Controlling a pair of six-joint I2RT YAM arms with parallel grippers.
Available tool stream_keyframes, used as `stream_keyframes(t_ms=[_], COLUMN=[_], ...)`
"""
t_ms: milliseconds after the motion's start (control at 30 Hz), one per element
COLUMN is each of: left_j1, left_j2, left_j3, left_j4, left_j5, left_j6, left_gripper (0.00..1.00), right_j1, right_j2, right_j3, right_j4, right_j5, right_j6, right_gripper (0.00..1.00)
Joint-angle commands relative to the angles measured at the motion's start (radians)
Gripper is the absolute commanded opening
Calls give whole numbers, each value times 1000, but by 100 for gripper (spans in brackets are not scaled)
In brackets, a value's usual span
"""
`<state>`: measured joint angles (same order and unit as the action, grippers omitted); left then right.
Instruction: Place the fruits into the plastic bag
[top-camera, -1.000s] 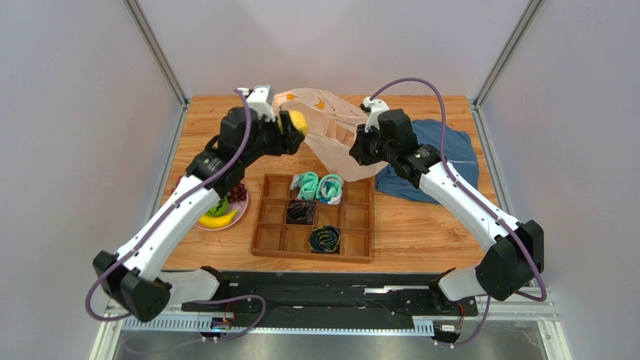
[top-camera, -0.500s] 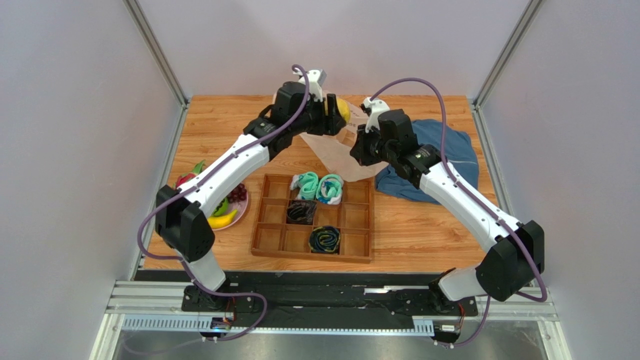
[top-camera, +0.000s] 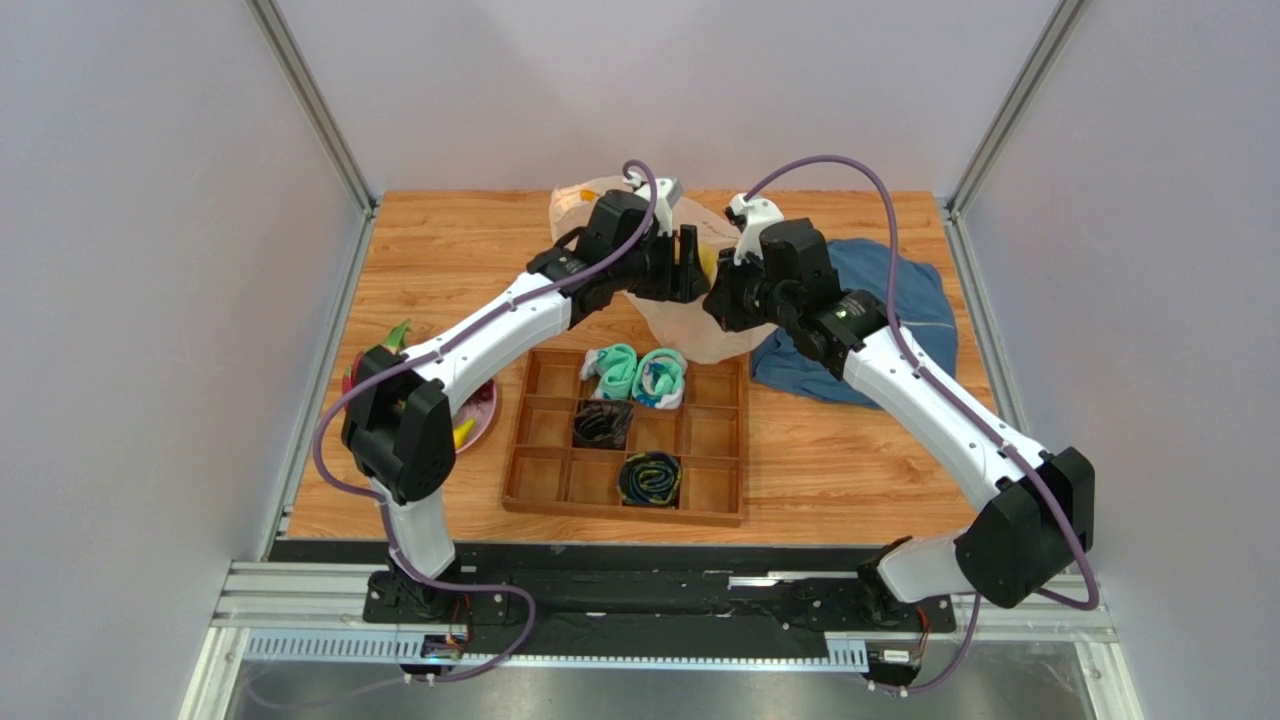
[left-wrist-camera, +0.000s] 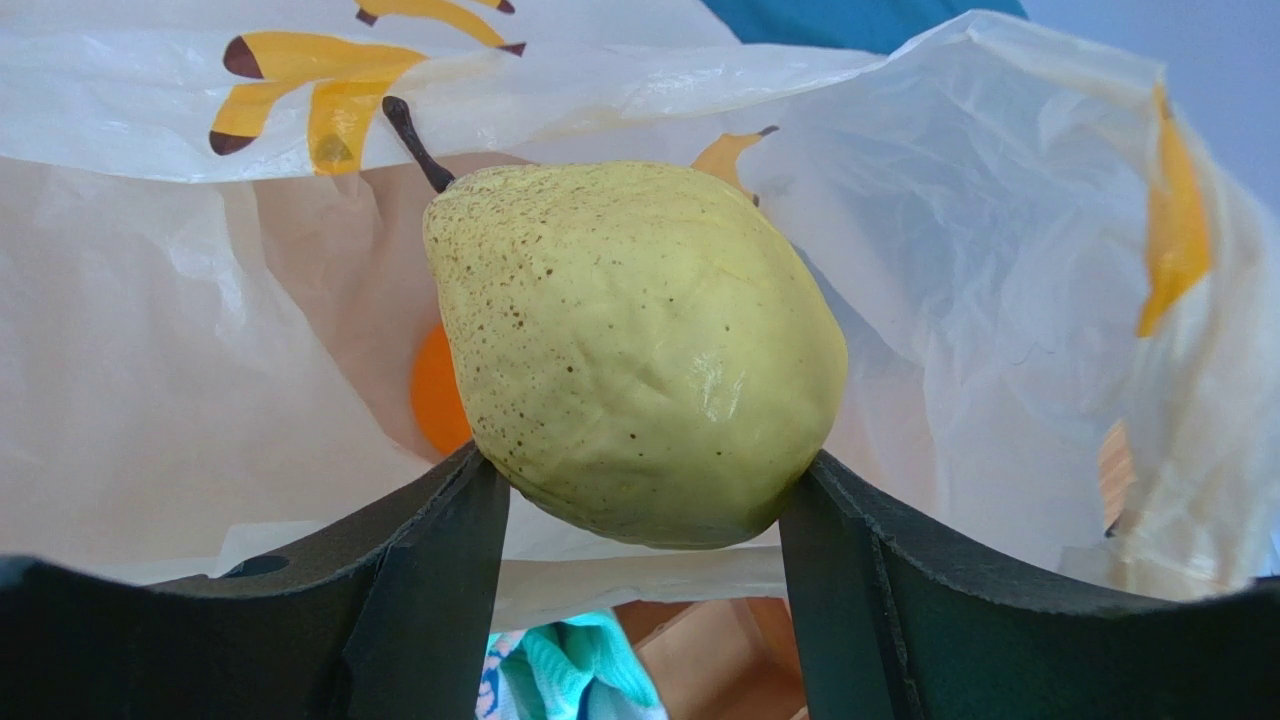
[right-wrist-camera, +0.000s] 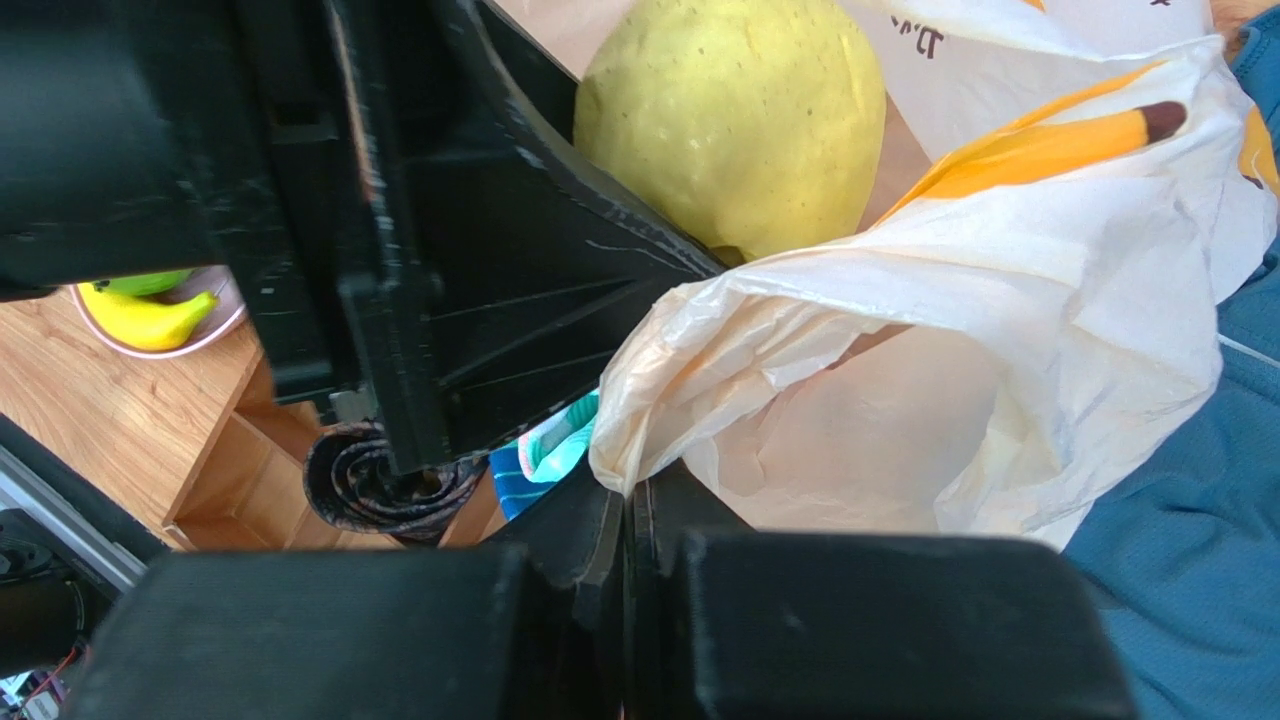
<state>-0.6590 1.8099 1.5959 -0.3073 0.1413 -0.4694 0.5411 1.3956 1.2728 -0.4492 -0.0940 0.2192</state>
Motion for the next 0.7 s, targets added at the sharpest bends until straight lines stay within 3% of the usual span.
stream_keyframes(t_ms=[0,100,200,500,667], left_j1=[-4,-4,-4,-4,-4], left_j2=[16,16,19,20,9], left_j3=[39,39,42,56,58], left_j4=[-7,-13,-18,-24,-24], left_j5=[21,17,17,11,3], left_j6=[-12,-8,-8,-5,2], left_gripper=[58,69,73,83,84], right_j1=[5,5,5,5,5], right_j2=[-29,-23,-18,-15,-12], right_j3=[14,16,20,22,22], right_j4=[17,18,18,17,15], right_j5=[16,16,16,22,25], right_j6=[-9,-12,-15,-20,-21], right_gripper=[4,4,4,4,4])
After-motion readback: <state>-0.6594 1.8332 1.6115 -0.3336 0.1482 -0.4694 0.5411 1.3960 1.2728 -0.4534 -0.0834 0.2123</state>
